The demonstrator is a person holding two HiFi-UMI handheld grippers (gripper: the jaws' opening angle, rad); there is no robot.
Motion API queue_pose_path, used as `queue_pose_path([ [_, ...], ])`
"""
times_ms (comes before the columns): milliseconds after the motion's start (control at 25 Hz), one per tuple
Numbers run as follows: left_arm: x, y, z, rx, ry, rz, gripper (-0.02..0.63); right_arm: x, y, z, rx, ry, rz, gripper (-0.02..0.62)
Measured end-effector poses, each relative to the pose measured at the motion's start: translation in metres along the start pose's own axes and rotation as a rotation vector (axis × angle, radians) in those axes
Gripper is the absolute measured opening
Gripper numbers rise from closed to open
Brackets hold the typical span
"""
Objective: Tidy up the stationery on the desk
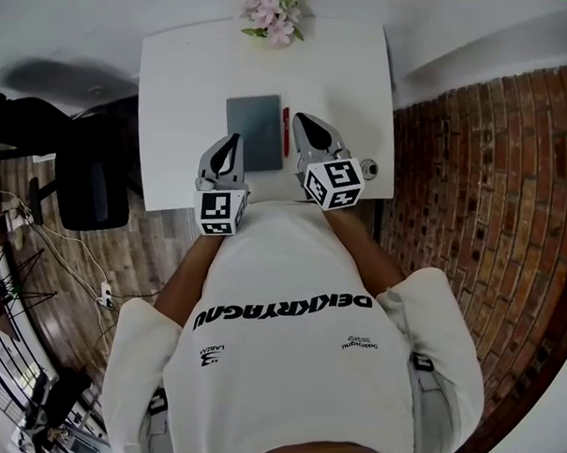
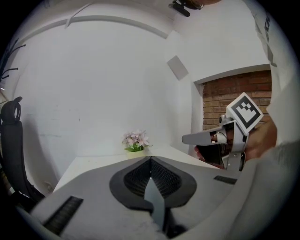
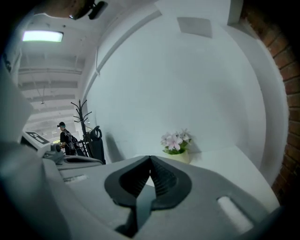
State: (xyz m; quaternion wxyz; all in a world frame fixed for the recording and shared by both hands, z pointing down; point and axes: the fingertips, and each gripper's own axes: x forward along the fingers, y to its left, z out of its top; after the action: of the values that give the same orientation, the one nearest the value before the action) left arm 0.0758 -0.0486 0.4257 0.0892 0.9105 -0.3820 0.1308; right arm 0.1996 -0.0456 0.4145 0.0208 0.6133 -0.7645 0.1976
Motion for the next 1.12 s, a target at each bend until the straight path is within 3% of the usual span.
queue_pose_path([
  [480,0.008,-0.006,0.003,0.027,-0.01,-0.038,-0.002,-0.011,0.008,-0.01,0.004,-0.02,0.056,-0.003],
  [680,0.006,-0.012,0.0,0.008,0.034,-0.055,-0.002,-0.012,0.006,-0.013,0.016,-0.009,0.056,-0.003],
  [880,0.007,-0.007,0.004,0.024,-0.015,-0.037,-0.002,-0.011,0.008,-0.014,0.01,0.0,0.065,-0.003],
  [1120,0.006,-0.004,0.002,0.018,-0.012,-0.033,-0.002,-0.009,0.007,-0.016,0.005,0.008,0.058,-0.003],
])
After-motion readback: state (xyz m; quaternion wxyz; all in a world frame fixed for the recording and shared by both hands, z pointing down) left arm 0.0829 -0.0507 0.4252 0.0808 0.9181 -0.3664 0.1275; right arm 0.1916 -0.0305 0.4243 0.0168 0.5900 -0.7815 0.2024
